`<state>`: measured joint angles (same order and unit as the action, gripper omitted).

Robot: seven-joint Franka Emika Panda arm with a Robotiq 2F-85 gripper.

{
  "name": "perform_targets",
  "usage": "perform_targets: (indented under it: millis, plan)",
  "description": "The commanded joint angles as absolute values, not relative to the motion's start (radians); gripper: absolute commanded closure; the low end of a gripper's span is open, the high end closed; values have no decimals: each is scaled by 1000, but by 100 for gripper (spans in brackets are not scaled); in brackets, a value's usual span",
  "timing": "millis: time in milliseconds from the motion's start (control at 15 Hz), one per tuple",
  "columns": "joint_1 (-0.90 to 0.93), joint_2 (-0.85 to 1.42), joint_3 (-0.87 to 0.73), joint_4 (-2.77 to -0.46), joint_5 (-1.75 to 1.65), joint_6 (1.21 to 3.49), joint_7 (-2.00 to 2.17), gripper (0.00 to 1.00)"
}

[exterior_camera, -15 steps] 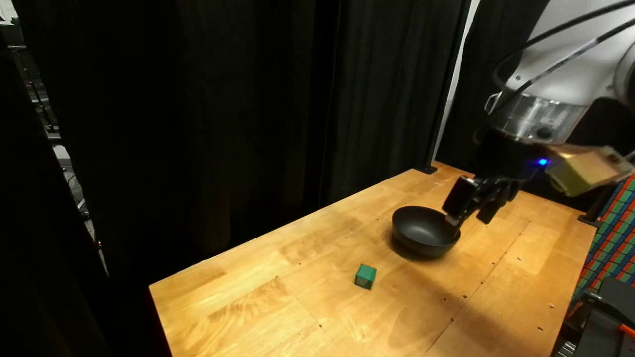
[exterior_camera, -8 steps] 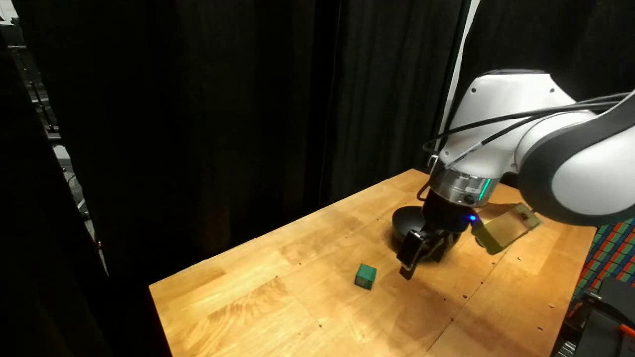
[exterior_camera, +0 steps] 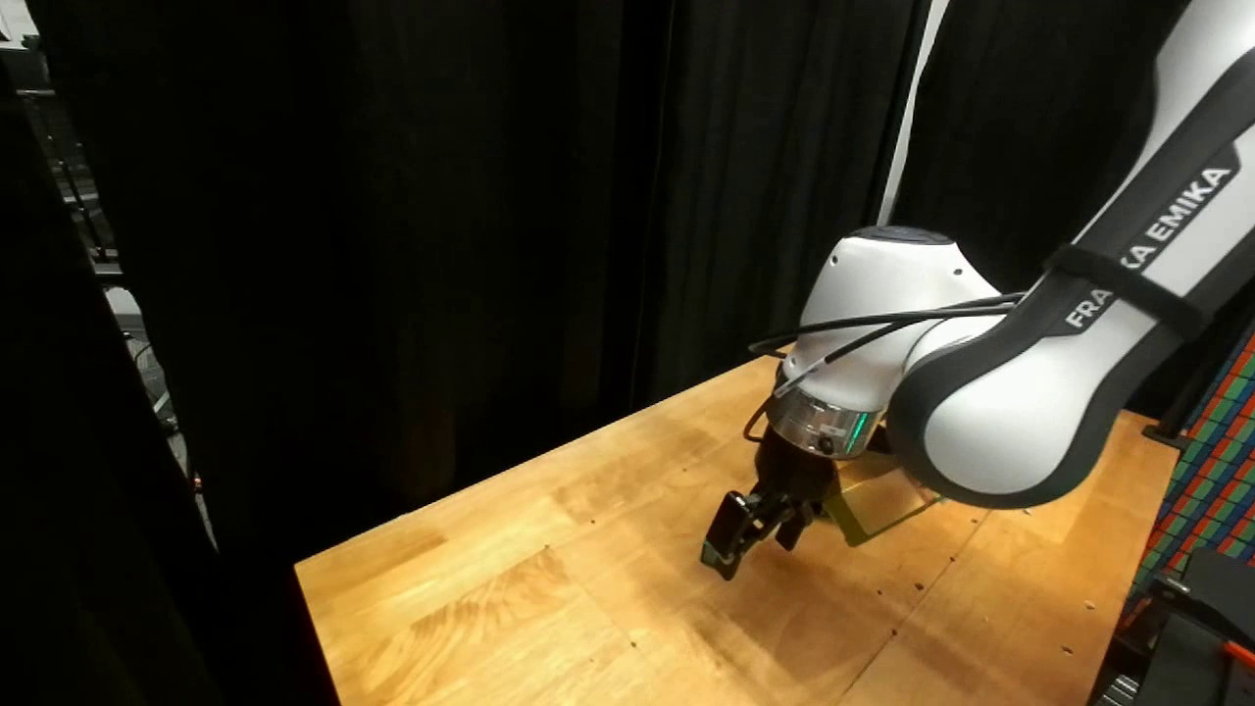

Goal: Put the block inside the bowl

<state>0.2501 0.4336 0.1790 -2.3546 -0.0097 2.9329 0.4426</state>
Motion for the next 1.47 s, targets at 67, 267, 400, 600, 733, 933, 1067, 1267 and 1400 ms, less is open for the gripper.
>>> perform_targets:
  millis: [67,267,400,600,733,933,1067,1267,1400]
  plan:
    - [358,544,92,-2255,9,3014,431,0]
    - [486,588,-48,-2211,-30,3036,454,0]
    - [539,604,-117,-2191,-34,3032,456,0]
    - [579,627,-168,-2171,-25,3021,460,25]
    - [592,630,-181,-2170,-16,3015,460,34]
    - [608,612,-197,-2183,-8,2982,469,58]
    - [623,571,-218,-2206,-15,2932,484,72]
    - [636,447,-267,-2259,-56,2806,519,75]
    - [652,383,-310,-2268,-123,2741,567,75]
